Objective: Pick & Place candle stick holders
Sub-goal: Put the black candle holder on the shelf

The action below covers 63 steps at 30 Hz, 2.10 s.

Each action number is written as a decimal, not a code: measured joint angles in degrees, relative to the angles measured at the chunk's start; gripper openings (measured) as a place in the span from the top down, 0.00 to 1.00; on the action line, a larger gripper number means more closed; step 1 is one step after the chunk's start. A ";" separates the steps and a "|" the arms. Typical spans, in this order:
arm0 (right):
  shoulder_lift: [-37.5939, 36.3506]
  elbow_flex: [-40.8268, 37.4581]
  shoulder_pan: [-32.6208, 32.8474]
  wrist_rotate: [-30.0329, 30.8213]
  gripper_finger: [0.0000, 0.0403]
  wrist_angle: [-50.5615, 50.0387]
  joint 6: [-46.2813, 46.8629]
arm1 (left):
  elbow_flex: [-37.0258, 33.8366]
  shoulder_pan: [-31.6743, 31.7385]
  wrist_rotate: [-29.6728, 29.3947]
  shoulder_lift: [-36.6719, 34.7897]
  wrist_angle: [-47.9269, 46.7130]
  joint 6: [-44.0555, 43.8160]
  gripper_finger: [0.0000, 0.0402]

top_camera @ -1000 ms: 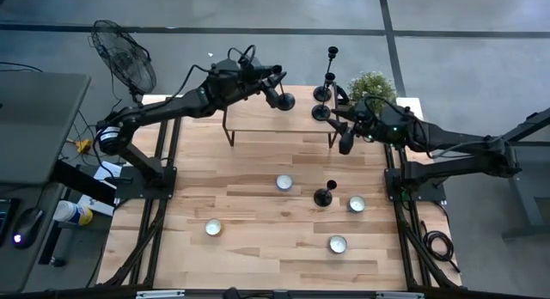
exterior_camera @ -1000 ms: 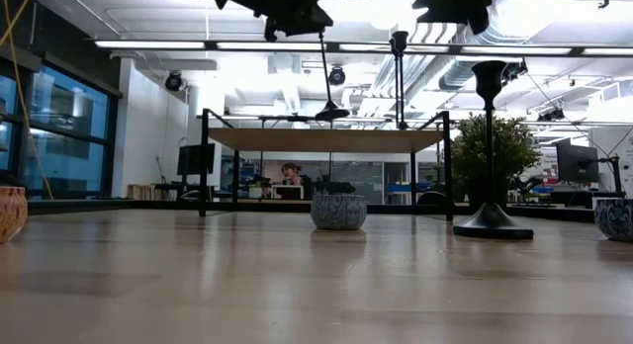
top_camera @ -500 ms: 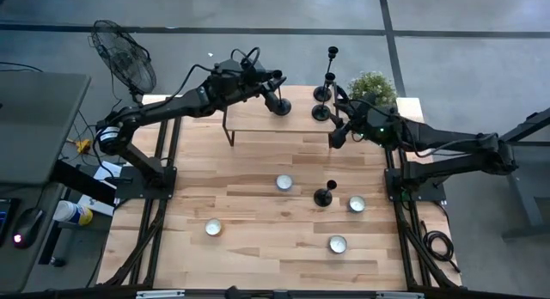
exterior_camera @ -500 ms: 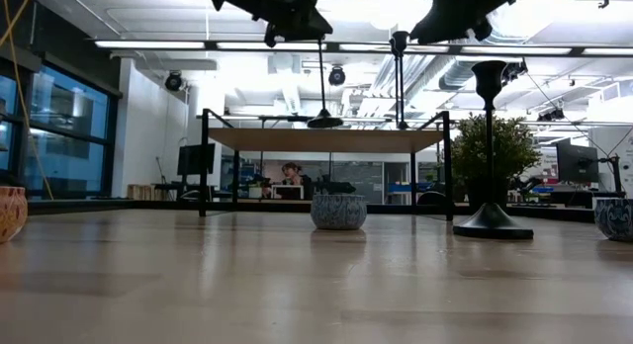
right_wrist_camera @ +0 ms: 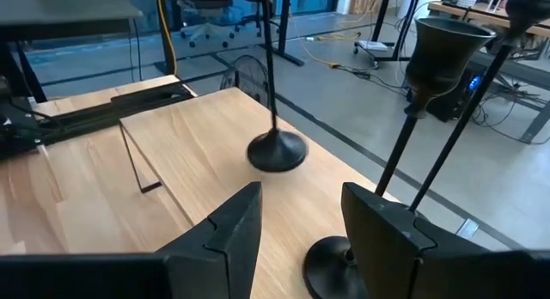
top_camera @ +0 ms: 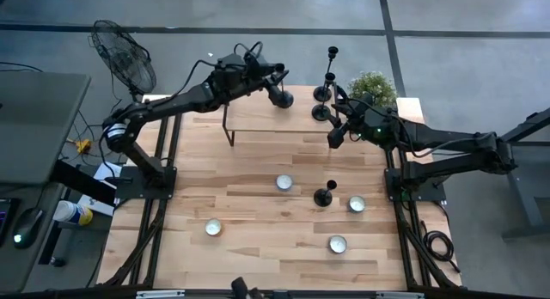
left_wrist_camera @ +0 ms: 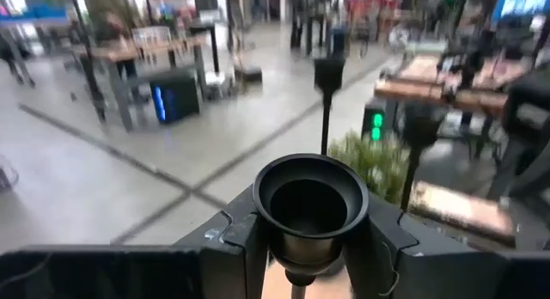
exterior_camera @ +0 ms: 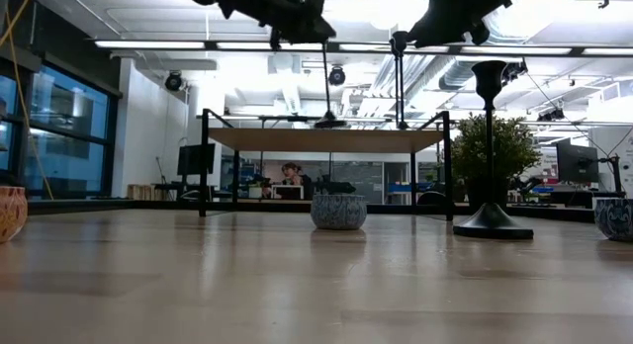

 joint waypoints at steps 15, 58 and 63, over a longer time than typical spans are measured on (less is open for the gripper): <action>-0.02 0.00 0.00 -0.04 0.62 -0.06 -0.08 | 21.61 0.36 6.15 13.40 -12.45 5.13 0.71; -12.79 0.02 0.02 -16.46 0.62 -16.83 2.87 | 23.01 4.32 19.05 20.60 -5.71 4.52 0.71; -12.79 0.02 0.02 -16.33 0.62 -16.95 2.86 | 22.95 4.32 17.98 20.62 -4.54 3.20 0.71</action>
